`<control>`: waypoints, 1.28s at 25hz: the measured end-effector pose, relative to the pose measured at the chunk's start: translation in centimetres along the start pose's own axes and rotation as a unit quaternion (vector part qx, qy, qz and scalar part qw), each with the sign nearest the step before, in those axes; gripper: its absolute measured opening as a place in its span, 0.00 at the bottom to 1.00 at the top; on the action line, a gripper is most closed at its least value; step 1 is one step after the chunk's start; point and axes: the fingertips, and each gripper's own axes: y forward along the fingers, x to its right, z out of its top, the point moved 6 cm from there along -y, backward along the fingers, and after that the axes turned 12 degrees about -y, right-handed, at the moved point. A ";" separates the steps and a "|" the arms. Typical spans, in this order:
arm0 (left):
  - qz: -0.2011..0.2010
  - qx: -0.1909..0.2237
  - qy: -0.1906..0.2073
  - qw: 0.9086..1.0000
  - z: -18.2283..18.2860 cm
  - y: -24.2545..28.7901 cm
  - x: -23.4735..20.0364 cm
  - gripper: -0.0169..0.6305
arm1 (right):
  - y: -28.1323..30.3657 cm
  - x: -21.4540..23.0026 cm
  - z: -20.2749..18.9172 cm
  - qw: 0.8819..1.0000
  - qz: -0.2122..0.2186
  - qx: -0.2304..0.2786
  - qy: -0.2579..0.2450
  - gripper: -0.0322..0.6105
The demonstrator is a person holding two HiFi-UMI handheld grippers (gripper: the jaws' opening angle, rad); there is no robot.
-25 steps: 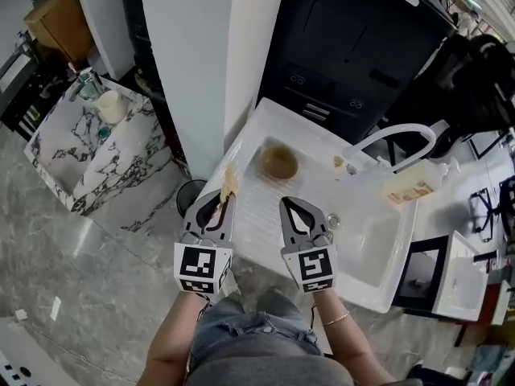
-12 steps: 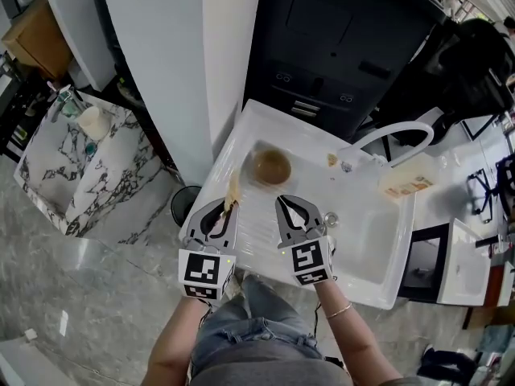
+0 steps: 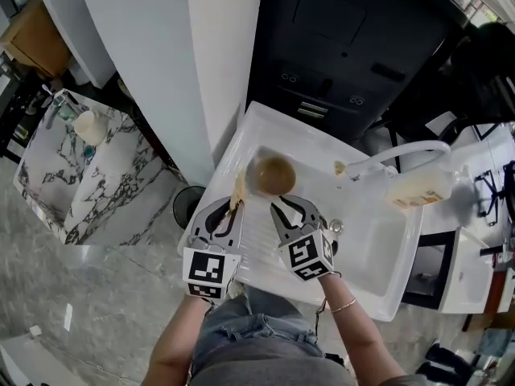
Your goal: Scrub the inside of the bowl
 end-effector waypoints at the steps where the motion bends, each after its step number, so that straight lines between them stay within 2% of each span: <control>1: 0.000 -0.003 -0.002 1.000 0.0 0.4 -0.1 0.09 | 0.4 0.1 -0.2 1.000 0.007 -0.003 -0.004 0.17; 10: 0.003 -0.019 -0.002 1.000 -0.1 3.1 -1.4 0.09 | 4.0 -0.1 -1.5 0.994 0.050 -0.043 -0.086 0.17; 18: 0.008 -0.032 -0.013 0.999 -0.9 4.1 -2.0 0.09 | 6.2 -0.2 -2.2 0.988 0.070 -0.061 -0.127 0.17; 32: 0.026 -0.028 -0.021 0.999 -0.9 3.5 -2.7 0.09 | 7.1 -0.5 -2.5 0.984 0.086 -0.067 -0.143 0.11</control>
